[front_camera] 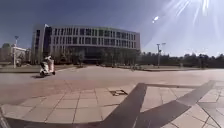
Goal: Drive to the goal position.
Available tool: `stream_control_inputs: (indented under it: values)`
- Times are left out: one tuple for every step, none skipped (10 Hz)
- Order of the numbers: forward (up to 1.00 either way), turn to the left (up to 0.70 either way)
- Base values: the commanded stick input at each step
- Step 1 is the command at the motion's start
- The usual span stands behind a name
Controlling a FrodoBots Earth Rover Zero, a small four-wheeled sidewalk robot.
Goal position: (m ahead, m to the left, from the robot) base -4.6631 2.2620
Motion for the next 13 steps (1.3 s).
stream_control_inputs:
  values:
    - [0.7, 0.14]
    - [0.7, 0.14]
    - [0.7, 0.14]
    - [0.7, 0.14]
    - [0.7, 0.14]
    - [0.7, 0.14]
    - [0.7, 0.14]
    - [0.69, 0.14]
    - [0.68, 0.14]
    - [0.68, 0.14]
    - [0.67, 0.13]
    - [0.67, 0.13]
    - [0.68, 0.14]
